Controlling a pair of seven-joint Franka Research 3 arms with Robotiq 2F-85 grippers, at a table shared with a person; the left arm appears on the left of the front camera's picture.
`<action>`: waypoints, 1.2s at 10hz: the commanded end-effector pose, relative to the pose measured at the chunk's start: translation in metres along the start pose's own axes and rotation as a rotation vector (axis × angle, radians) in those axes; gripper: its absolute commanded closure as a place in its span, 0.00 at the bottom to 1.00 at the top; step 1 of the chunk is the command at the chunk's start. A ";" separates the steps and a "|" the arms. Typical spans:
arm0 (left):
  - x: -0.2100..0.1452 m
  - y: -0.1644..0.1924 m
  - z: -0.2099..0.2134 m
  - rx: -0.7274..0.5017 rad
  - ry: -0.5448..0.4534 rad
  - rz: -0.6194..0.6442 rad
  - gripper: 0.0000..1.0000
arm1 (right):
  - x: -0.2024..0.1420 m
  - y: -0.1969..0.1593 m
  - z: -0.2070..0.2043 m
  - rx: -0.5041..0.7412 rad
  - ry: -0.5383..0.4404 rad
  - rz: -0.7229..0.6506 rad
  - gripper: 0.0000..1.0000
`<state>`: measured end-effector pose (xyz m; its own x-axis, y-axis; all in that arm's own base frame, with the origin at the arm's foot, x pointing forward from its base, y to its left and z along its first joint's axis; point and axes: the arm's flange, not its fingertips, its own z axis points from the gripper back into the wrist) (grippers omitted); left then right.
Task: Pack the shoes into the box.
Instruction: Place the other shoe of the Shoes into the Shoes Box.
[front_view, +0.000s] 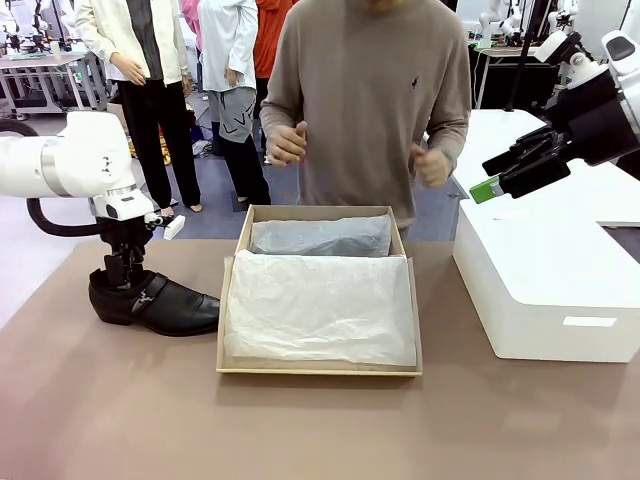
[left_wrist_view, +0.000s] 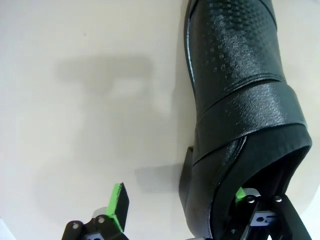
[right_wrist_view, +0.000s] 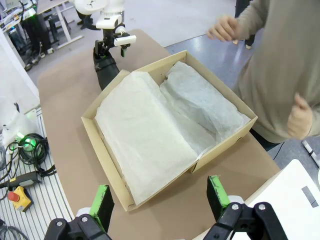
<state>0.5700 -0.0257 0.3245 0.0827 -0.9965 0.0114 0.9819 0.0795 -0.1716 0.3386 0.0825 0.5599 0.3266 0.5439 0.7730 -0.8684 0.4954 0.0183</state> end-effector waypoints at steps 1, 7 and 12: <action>0.000 0.005 0.003 -0.023 -0.022 -0.013 0.36 | 0.000 -0.004 -0.002 0.015 -0.026 0.021 0.00; 0.000 0.001 0.008 -0.020 -0.009 -0.012 1.00 | 0.000 -0.004 -0.002 0.015 -0.026 0.021 0.00; 0.000 0.000 0.009 -0.026 0.027 -0.022 1.00 | 0.000 -0.004 -0.002 0.015 -0.026 0.021 0.00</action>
<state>0.5684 -0.0282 0.3371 0.0707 -0.9975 0.0033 0.9750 0.0684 -0.2114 0.3386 0.0825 0.5599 0.3265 0.5439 0.7730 -0.8685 0.4954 0.0183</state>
